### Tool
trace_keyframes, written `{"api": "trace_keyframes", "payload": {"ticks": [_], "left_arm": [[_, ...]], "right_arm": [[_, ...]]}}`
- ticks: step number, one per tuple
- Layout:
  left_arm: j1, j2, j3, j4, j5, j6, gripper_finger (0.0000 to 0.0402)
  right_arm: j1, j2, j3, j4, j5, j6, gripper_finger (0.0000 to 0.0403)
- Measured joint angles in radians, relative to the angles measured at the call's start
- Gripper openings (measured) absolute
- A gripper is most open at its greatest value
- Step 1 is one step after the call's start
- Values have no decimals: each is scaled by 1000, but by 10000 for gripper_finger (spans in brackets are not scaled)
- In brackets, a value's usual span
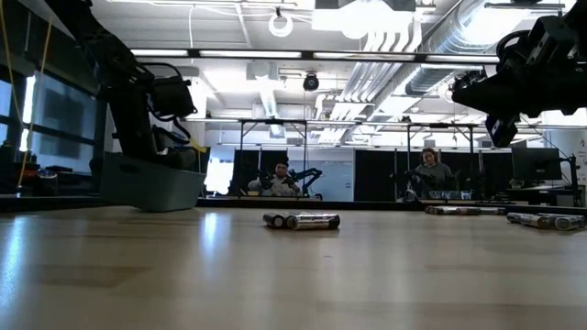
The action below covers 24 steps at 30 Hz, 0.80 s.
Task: Sort batteries
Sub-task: Put the black battery into the blue bin
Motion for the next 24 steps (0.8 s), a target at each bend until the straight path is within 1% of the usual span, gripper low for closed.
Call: {"api": "trace_keyframes", "payload": {"ticks": [5, 13, 16, 21, 24], "left_arm": [[0, 0, 0, 0, 0, 0, 59], [0, 1, -1, -1, 10, -5, 112], [0, -2, -1, -1, 23, 18, 133], [0, -48, -2, -35, 48, 32, 173], [0, -91, 28, -101, 38, 42, 193]], "right_arm": [[0, 0, 0, 0, 0, 0, 0], [0, 0, 0, 0, 0, 0, 0], [0, 0, 0, 0, 0, 0, 0], [0, 0, 0, 0, 0, 0, 0], [0, 0, 0, 0, 0, -1, 0]]}}
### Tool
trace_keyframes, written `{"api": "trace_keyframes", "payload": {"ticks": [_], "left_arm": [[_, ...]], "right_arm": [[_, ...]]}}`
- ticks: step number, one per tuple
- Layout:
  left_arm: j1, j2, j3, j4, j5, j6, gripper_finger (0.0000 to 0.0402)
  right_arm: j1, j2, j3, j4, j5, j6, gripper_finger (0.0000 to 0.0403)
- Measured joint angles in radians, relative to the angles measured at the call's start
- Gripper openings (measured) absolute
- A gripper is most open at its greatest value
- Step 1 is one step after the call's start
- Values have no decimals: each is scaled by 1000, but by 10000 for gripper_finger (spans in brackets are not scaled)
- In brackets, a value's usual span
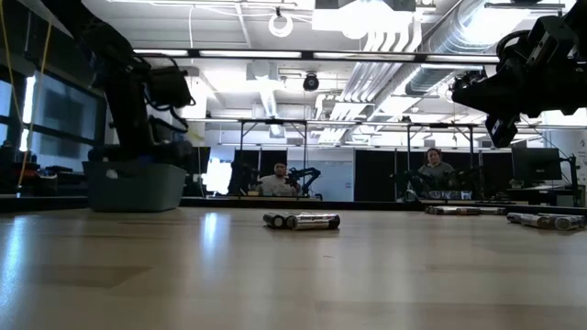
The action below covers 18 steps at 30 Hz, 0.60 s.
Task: Sort batteries
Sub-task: Put the black battery into the blue bin
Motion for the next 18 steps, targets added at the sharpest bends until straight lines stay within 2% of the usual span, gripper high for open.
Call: {"api": "trace_keyframes", "payload": {"ticks": [4, 10, 14, 18], "left_arm": [[0, -59, 66, -93, -13, 59, 206], [0, -139, 207, -203, -78, 134, 204], [-6, -180, 313, -222, -87, 174, 203], [-67, -204, 404, -223, -78, 187, 202]], "right_arm": [[0, 0, 0, 0, 0, 0, 0], [0, 0, 0, 0, 0, 0, 0], [0, 0, 0, 0, 0, 0, 0], [0, 0, 0, 0, 0, 0, 0]]}}
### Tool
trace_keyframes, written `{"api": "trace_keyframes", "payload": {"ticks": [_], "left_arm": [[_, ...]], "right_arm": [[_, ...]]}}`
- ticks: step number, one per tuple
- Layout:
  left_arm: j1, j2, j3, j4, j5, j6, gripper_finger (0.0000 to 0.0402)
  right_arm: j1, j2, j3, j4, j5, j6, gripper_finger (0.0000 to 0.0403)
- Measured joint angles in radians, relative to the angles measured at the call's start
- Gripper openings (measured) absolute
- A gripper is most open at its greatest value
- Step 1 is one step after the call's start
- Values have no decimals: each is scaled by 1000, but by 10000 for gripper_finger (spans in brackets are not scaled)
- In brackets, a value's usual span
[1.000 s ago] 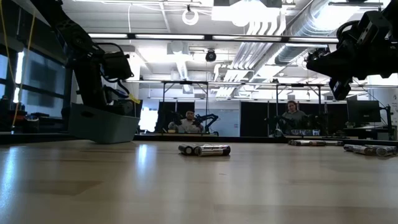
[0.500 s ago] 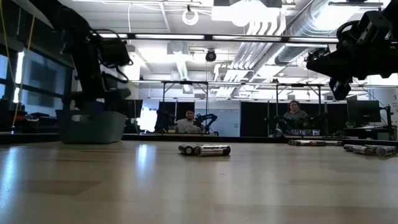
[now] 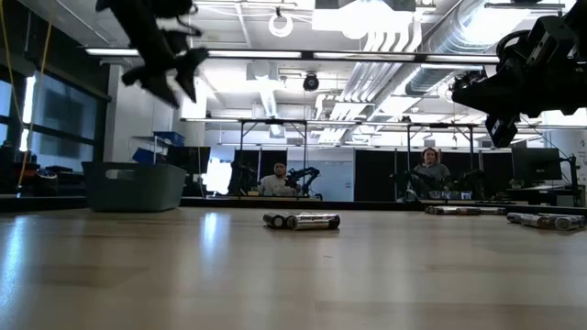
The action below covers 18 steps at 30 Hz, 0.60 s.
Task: Sort batteries
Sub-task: Put the black battery into the blue bin
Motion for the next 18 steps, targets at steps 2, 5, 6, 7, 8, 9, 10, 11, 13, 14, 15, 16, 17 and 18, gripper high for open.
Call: {"api": "trace_keyframes", "payload": {"ticks": [2, 5, 6, 7, 8, 9, 10, 11, 13, 14, 15, 16, 17, 18], "left_arm": [[-62, -1, 35, 2, 2, -15, 202], [-186, 8, 56, 1, 3, -59, 202], [-234, 16, 58, 2, 3, -81, 202], [-283, 27, 58, 0, 3, -108, 200], [-335, 43, 58, -2, 4, -135, 198], [-383, 61, 58, -1, 5, -162, 196], [-433, 82, 58, -1, 6, -192, 192], [-480, 105, 58, -2, 6, -219, 188], [-562, 151, 58, -2, 16, -272, 180], [-598, 176, 58, -5, 30, -309, 176], [-628, 202, 58, -6, 51, -362, 172], [-654, 228, 58, -6, 78, -428, 169], [-675, 254, 58, -11, 110, -492, 167], [-693, 281, 58, -28, 145, -565, 165]], "right_arm": [[0, 0, 0, 0, 0, 0, 0], [0, 0, 0, 0, 0, 0, 0], [0, 0, 0, 0, 0, 0, 0], [0, 0, 0, 0, 0, 0, 0], [0, 0, 0, 0, 0, 0, 0], [0, 0, 0, 0, 0, 0, 0], [0, 0, 0, 0, 0, 0, 0], [0, 0, 0, 0, 0, 0, 0], [0, 0, 0, 0, 0, 0, 0], [0, 0, 0, 0, 0, 0, 0], [0, 0, 0, 0, 0, 0, 0], [0, 0, 0, 0, 0, 0, 0], [0, 0, 0, 0, 0, 0, 0], [0, 0, 0, 0, 0, 0, 0]]}}
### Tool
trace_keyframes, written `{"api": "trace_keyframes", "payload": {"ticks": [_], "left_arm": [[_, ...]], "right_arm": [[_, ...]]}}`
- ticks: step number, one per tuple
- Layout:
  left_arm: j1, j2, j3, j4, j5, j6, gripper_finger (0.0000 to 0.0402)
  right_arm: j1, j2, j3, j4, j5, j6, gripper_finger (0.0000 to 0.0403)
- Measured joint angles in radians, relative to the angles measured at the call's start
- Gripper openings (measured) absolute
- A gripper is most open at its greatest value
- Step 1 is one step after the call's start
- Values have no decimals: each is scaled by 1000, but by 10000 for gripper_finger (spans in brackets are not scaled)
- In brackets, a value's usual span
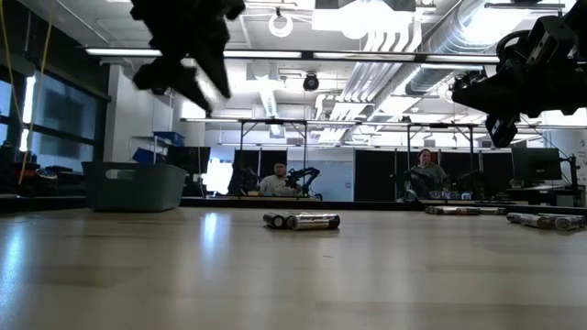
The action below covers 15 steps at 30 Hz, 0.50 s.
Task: Sort batteries
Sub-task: Put the black battery into the blue bin
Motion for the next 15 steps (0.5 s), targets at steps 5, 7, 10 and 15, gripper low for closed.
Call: {"api": "trace_keyframes", "payload": {"ticks": [5, 7, 10, 15], "left_arm": [[-47, 104, -2, -239, 90, -290, 169], [-43, 123, -17, -268, 100, -290, 177], [-7, 131, -71, -152, 166, -241, 197], [24, 152, -145, 195, 239, -215, 242]], "right_arm": [[0, 0, 0, 0, 0, 0, 0], [0, 0, 0, 0, 0, 0, 0], [0, 0, 0, 0, 0, 0, 0], [0, 0, 0, 0, 0, 0, 0]]}}
